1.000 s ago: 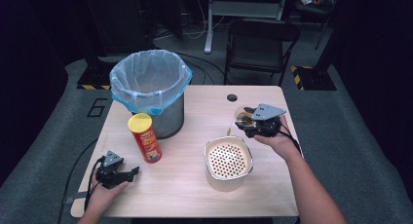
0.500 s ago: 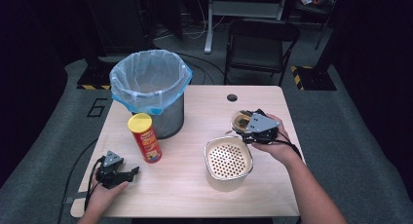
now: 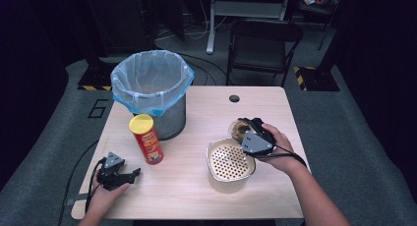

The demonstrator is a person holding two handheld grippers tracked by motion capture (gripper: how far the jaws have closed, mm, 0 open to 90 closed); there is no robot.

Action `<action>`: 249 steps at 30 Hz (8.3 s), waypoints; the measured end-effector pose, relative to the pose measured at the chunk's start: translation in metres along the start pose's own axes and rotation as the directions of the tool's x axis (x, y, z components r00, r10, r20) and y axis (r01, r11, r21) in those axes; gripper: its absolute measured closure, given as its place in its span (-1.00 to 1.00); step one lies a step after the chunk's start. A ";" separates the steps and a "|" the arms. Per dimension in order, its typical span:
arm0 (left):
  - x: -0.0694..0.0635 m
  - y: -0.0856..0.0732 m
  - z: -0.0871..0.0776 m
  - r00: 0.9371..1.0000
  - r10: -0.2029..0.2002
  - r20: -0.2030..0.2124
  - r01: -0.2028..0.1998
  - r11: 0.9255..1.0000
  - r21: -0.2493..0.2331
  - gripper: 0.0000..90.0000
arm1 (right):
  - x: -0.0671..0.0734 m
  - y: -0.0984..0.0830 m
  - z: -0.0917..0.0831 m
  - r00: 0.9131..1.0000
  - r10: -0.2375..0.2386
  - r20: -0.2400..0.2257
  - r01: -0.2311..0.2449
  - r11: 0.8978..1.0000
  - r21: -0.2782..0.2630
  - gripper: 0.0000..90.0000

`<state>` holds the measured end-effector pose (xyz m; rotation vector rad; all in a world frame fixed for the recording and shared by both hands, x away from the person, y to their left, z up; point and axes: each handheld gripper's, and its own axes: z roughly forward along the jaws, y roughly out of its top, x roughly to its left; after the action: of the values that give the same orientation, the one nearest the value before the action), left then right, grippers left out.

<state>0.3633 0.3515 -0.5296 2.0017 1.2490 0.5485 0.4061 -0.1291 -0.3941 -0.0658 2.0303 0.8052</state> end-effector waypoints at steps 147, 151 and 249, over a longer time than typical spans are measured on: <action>-0.001 -0.001 0.000 1.000 -0.001 0.000 0.001 1.000 -0.010 -0.51 | 0.026 0.029 -0.021 0.973 -0.145 0.181 0.153 0.988 -0.032 -0.21; -0.001 -0.001 0.000 1.000 -0.002 0.000 0.002 1.000 -0.011 -0.51 | 0.023 0.027 -0.022 0.986 -0.015 0.167 0.029 0.996 -0.083 -0.21; -0.009 0.004 -0.008 0.996 -0.033 0.085 0.031 0.999 0.025 -0.66 | -0.121 0.138 0.085 0.621 0.764 -0.177 -0.784 0.608 -0.126 -0.66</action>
<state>0.3567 0.3452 -0.5213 2.0002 1.2382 0.4298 0.4907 -0.0037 -0.2597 0.7492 2.0490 1.5708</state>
